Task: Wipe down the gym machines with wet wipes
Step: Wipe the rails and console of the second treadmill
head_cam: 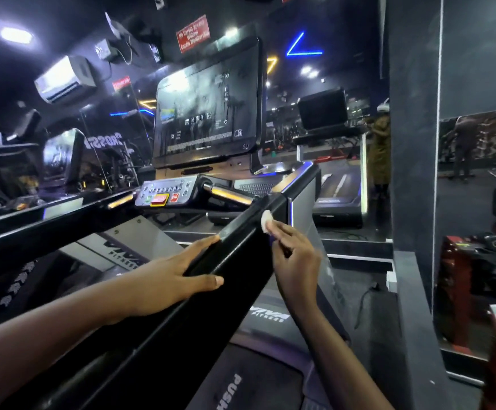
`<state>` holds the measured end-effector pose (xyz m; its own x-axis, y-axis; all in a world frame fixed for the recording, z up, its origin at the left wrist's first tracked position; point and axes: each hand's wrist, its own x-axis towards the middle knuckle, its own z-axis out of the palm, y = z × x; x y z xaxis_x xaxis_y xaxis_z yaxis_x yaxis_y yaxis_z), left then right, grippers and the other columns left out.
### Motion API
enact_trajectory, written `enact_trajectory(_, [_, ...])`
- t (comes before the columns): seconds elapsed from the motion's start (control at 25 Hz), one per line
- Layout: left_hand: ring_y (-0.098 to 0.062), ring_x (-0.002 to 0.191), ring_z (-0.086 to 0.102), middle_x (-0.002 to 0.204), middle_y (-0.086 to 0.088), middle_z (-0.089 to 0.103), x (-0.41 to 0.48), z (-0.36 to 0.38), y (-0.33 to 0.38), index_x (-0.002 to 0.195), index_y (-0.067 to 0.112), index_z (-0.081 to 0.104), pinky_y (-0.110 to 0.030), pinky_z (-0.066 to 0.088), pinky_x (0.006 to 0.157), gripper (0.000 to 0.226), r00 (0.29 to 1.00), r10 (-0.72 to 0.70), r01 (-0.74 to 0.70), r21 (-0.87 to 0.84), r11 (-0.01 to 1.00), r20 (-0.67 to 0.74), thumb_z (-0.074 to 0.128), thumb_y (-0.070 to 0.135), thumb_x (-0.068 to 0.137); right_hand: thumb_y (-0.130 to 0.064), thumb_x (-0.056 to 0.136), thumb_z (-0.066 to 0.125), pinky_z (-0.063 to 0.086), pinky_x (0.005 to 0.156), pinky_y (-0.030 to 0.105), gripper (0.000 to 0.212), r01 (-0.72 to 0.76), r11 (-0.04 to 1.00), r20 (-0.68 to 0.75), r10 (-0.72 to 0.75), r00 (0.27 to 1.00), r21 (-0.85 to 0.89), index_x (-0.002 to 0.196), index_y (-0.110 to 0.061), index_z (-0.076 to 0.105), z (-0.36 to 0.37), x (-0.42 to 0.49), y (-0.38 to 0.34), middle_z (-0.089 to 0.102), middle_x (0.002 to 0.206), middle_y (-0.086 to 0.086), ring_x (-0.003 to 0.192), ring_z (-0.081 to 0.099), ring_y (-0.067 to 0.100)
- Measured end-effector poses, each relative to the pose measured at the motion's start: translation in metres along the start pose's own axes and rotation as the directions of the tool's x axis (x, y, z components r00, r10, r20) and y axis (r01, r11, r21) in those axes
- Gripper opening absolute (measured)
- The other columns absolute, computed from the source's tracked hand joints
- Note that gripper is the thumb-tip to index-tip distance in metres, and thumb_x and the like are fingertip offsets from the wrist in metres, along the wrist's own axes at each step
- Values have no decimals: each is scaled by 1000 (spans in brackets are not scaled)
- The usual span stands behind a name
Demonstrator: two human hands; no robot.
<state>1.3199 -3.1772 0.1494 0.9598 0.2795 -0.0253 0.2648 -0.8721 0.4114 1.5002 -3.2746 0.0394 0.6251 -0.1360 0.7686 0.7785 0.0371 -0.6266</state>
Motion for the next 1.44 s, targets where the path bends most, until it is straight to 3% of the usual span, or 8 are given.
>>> enact_trajectory(0.16, [-1, 116, 53, 133, 19, 51, 6, -5, 4, 128, 68, 15, -21, 38, 103, 79, 1000, -18, 18, 21, 1000, 0, 51, 78, 58, -16, 80, 47, 45, 89, 21, 35, 416, 908, 302, -387, 871, -36, 104, -12, 72, -4, 5, -45, 71, 104, 2, 96, 64, 14])
enact_trajectory(0.32, [-4, 115, 51, 135, 13, 49, 29, -8, 16, 141, 54, 9, -21, 37, 98, 80, 999, -51, 50, 88, 995, 13, 53, 72, 77, -23, 83, 40, 52, 81, 33, 39, 419, 900, 494, -312, 811, -119, 102, -14, 73, 9, 44, -22, 71, 100, 5, 90, 64, 27])
enact_trajectory(0.52, [-2, 100, 45, 141, 7, 44, 49, -1, 25, 147, 48, 5, -6, 34, 69, 73, 993, -116, 115, 87, 990, 11, 47, 58, 88, 1, 84, 44, 47, 87, 39, 39, 384, 878, 648, -119, 752, -284, 110, -14, 69, 17, 109, 16, 68, 104, 11, 99, 60, 31])
enact_trajectory(0.76, [-6, 109, 53, 134, 10, 50, 50, 2, 24, 144, 51, 8, -18, 38, 87, 69, 996, -86, 89, 79, 993, -35, 47, 56, 88, 0, 82, 57, 52, 81, 33, 28, 467, 883, 710, -356, 608, 44, 99, -15, 74, 4, 88, -22, 71, 101, 2, 94, 65, 25])
enact_trajectory(0.96, [-9, 112, 54, 135, 8, 50, 49, 2, 26, 145, 49, 7, -21, 39, 94, 70, 993, -115, 117, 88, 989, -33, 47, 57, 88, -8, 91, 50, 47, 88, 38, 31, 515, 852, 790, -251, 559, -93, 114, -20, 68, 17, 105, -7, 66, 114, 4, 105, 59, 26])
enact_trajectory(1.16, [-6, 108, 52, 136, 8, 49, 49, 2, 26, 146, 48, 7, -18, 34, 86, 70, 992, -120, 122, 99, 988, -22, 45, 58, 88, -1, 84, 46, 49, 86, 39, 35, 459, 855, 702, -173, 691, -242, 105, -14, 72, 29, 138, 43, 70, 107, 8, 100, 63, 28])
enact_trajectory(1.32, [-5, 103, 45, 142, 5, 45, 48, 2, 28, 147, 46, 6, -17, 29, 85, 69, 992, -124, 125, 112, 986, -19, 44, 55, 90, -11, 82, 48, 50, 88, 34, 32, 353, 931, 338, -303, 891, -96, 102, -7, 72, 21, 100, 61, 71, 104, 8, 98, 64, 21])
enact_trajectory(1.44, [-7, 106, 47, 143, 2, 45, 48, 2, 28, 147, 48, 7, -17, 30, 86, 70, 991, -129, 131, 93, 987, -22, 45, 56, 89, -3, 82, 50, 45, 93, 19, 32, 179, 984, 117, -178, 977, 4, 108, -7, 70, 19, 58, 75, 68, 107, 4, 102, 58, 8])
